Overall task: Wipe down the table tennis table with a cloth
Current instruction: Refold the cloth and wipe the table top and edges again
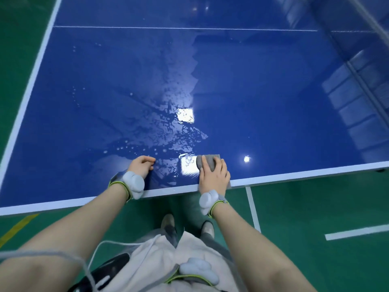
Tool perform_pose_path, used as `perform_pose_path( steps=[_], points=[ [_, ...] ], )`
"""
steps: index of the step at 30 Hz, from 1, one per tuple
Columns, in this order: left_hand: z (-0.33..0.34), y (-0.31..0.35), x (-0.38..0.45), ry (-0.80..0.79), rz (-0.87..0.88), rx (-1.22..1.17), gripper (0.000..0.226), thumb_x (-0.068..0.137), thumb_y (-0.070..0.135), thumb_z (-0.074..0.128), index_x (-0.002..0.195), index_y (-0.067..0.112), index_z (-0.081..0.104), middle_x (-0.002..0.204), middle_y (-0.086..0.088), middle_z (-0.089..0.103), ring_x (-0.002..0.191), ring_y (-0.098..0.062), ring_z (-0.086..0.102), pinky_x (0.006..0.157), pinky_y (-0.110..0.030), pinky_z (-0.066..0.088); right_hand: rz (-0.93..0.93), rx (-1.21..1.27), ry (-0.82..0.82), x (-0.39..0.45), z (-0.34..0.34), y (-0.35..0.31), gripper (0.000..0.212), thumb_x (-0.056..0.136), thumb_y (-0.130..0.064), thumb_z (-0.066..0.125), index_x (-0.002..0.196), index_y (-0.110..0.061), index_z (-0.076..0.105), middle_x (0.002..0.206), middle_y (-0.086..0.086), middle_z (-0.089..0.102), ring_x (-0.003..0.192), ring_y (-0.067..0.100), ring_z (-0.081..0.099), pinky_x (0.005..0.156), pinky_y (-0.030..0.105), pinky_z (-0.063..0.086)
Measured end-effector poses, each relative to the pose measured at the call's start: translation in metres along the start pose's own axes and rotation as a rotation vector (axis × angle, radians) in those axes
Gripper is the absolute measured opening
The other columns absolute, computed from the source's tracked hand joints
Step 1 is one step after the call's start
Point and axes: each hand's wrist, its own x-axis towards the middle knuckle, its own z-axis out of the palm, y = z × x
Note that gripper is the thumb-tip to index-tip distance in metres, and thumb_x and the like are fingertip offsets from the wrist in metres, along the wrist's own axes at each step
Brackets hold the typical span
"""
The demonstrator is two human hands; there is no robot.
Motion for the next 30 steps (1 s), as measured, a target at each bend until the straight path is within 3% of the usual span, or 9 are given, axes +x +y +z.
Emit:
perform_pose_path(
  steps=[3,8,11,13,16,18,22,26,30],
  points=[
    [-0.004,-0.002,0.009,-0.013,0.015,0.046,0.026,0.091,0.001,0.041,0.103,0.007,0.063,0.076,0.004,0.058,0.087,-0.022,0.053,0.088,-0.033,0.045,-0.135,-0.022,0.004,-0.006,0.006,-0.024,0.04,0.082,-0.036,0.041,0.109,-0.035,0.07,0.111,0.005,0.066,0.111,0.028,0.053,0.076,0.037,0.052],
    [-0.012,0.002,0.021,-0.024,0.057,0.035,0.026,0.092,0.001,0.041,0.105,0.006,0.062,0.084,-0.005,0.059,0.086,-0.021,0.053,0.085,-0.03,0.042,-0.365,-0.059,-0.082,-0.018,0.018,-0.056,0.042,0.08,-0.039,0.038,0.109,-0.039,0.069,0.114,0.001,0.064,0.113,0.023,0.042,0.083,0.033,0.033],
    [-0.021,0.002,0.029,-0.067,0.059,0.041,0.026,0.092,0.001,0.041,0.107,0.004,0.062,0.082,-0.001,0.059,0.086,-0.02,0.054,0.085,-0.029,0.042,-0.437,-0.115,-0.032,-0.002,0.016,-0.036,0.042,0.083,-0.04,0.037,0.112,-0.038,0.068,0.116,0.002,0.061,0.113,0.023,0.043,0.081,0.032,0.047],
    [-0.022,-0.002,0.031,-0.104,0.054,0.04,0.026,0.093,0.0,0.04,0.108,0.003,0.061,0.086,-0.004,0.059,0.08,-0.017,0.055,0.081,-0.026,0.043,-0.32,-0.082,-0.003,0.007,0.008,-0.022,0.045,0.087,-0.04,0.033,0.117,-0.034,0.066,0.121,0.006,0.06,0.117,0.027,0.045,0.083,0.039,0.048],
    [-0.026,-0.004,0.032,-0.141,0.076,0.03,0.027,0.093,-0.002,0.038,0.109,0.002,0.06,0.091,-0.006,0.058,0.072,-0.006,0.052,0.069,-0.017,0.042,-0.036,-0.015,-0.004,0.013,0.0,-0.023,0.043,0.099,-0.04,0.027,0.139,-0.035,0.044,0.147,0.004,0.035,0.138,0.026,0.025,0.104,0.04,0.025],
    [-0.028,-0.004,0.035,-0.151,0.084,0.02,0.028,0.093,-0.002,0.038,0.11,0.0,0.06,0.097,-0.008,0.056,0.071,-0.006,0.051,0.067,-0.014,0.041,0.071,0.006,-0.012,0.014,0.005,-0.034,0.042,0.102,-0.033,0.036,0.143,-0.034,0.037,0.151,0.003,0.028,0.142,0.024,0.017,0.108,0.039,0.018],
    [-0.025,-0.005,0.034,-0.151,0.079,0.007,0.028,0.093,-0.002,0.039,0.11,0.0,0.06,0.089,-0.004,0.057,0.072,-0.008,0.051,0.068,-0.014,0.04,-0.028,0.065,0.093,0.006,0.016,-0.063,0.037,0.079,-0.02,0.069,0.115,-0.025,0.067,0.121,0.008,0.063,0.116,0.033,0.058,0.081,0.044,0.05],
    [-0.027,-0.005,0.034,-0.162,0.097,0.008,0.028,0.092,-0.004,0.04,0.111,-0.001,0.06,0.093,-0.007,0.057,0.071,-0.005,0.051,0.068,-0.013,0.04,-0.265,-0.007,-0.11,-0.004,0.016,-0.09,0.035,0.082,-0.032,0.038,0.099,-0.03,0.068,0.12,-0.001,0.065,0.114,0.025,0.061,0.087,0.031,0.04],
    [-0.029,-0.004,0.031,-0.168,0.102,-0.003,0.029,0.092,-0.005,0.038,0.112,-0.001,0.059,0.098,-0.01,0.056,0.072,-0.007,0.052,0.066,-0.012,0.04,-0.452,-0.081,-0.119,0.014,0.015,-0.065,0.035,0.085,-0.032,0.042,0.1,-0.025,0.073,0.121,0.005,0.065,0.111,0.027,0.063,0.082,0.031,0.052]
  ],
)
